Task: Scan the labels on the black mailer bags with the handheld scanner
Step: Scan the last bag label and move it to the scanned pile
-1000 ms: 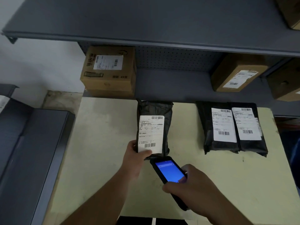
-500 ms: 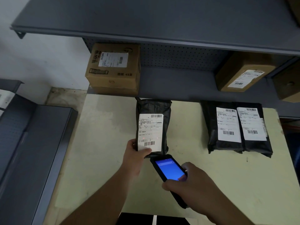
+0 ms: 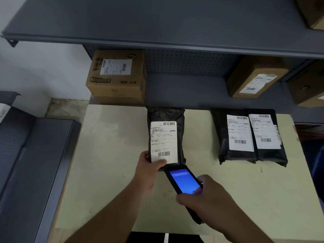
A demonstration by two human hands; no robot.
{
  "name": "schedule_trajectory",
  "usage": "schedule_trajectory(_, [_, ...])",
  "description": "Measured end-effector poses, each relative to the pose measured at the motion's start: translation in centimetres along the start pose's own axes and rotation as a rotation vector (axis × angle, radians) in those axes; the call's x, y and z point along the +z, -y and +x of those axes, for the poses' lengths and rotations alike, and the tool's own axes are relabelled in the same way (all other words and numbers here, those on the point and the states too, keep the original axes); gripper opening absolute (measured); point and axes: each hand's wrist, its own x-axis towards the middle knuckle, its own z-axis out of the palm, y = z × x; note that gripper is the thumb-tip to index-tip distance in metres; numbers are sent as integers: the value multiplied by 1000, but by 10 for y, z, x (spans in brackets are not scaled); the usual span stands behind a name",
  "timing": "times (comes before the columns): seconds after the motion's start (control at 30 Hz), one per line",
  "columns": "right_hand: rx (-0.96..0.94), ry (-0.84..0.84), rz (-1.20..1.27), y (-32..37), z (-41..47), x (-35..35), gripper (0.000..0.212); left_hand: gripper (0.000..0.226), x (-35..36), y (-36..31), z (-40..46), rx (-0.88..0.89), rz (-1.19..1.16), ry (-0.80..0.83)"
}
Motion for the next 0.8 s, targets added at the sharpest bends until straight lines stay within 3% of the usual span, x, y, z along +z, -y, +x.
schedule_trajectory(0.2, [-3, -22, 64, -16, -4, -23, 38, 50, 45, 2, -13, -30, 37, 77])
schedule_trajectory(0.6, [12, -173, 163, -68, -7, -82, 60, 41, 146, 18, -37, -50, 90, 204])
schedule_trajectory(0.8, [35, -238, 201, -96, -6, -111, 56, 46, 191, 28, -41, -68, 90, 256])
